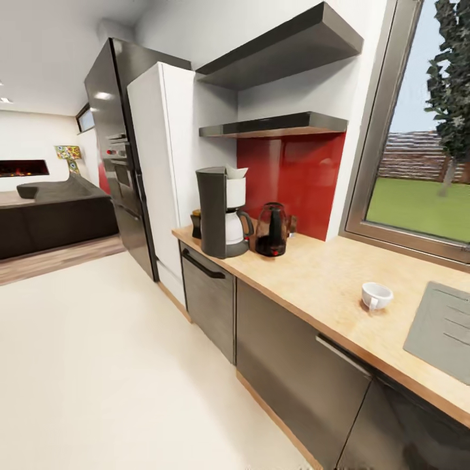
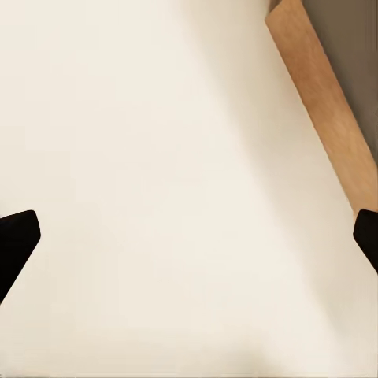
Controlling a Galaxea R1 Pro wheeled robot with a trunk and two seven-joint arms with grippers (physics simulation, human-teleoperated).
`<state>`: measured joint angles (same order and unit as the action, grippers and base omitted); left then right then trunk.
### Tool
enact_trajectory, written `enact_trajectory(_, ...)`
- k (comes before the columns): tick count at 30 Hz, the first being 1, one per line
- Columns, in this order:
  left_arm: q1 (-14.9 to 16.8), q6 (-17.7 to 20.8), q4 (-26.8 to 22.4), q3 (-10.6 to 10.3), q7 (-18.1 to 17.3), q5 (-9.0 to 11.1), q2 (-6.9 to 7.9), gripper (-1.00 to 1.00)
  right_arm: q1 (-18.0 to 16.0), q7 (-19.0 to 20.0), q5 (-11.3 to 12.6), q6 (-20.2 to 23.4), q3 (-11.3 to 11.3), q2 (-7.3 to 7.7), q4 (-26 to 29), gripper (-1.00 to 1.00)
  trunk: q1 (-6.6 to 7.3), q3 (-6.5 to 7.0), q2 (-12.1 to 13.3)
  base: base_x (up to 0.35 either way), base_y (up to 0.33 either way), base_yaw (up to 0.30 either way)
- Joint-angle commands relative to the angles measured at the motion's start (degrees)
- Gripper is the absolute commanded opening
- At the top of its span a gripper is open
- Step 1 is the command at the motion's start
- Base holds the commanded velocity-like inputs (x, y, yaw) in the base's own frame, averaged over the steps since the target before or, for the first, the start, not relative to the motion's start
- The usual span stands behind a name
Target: Set up a coffee station on the kitchen countertop: keep the coffee maker on the countertop, move the bottle of coffee from the kitchen shelf to the counter next to the coffee maker, place a paper coffee filter on top of the coffee maker, put the saucer next to the coffee maker with the coffee cup on the saucer, and place the electric kettle next to the coffee maker.
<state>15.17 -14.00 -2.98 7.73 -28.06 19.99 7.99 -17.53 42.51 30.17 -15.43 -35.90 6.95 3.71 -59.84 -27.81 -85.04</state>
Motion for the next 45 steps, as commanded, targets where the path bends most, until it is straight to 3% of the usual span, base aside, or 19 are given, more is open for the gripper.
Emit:
enact_trajectory(1,0.0,-0.1,0.1,0.4,-0.3,-0.1,0.01,1.00,-0.1,0.1,0.4,-0.3,-0.5,0.00,-0.1,1.00,0.01,-0.06,0.0,-0.101,0.066,-0.176)
enact_trajectory(22,0.0,-0.1,0.1,0.4,-0.2,-0.1,0.01,1.00,-0.1,0.1,0.3,-0.2,-0.5,-0.01,-0.1,1.00,0.01,-0.06,0.0,-0.021,0.007,-0.250)
enact_trajectory(45,0.0,-0.1,0.1,0.4,-0.2,-0.2,-0.07,1.00,-0.1,0.1,0.3,-0.3,-0.5,-0.01,-0.1,1.00,0.01,-0.06,0.0,-0.074,-0.108,-0.190)
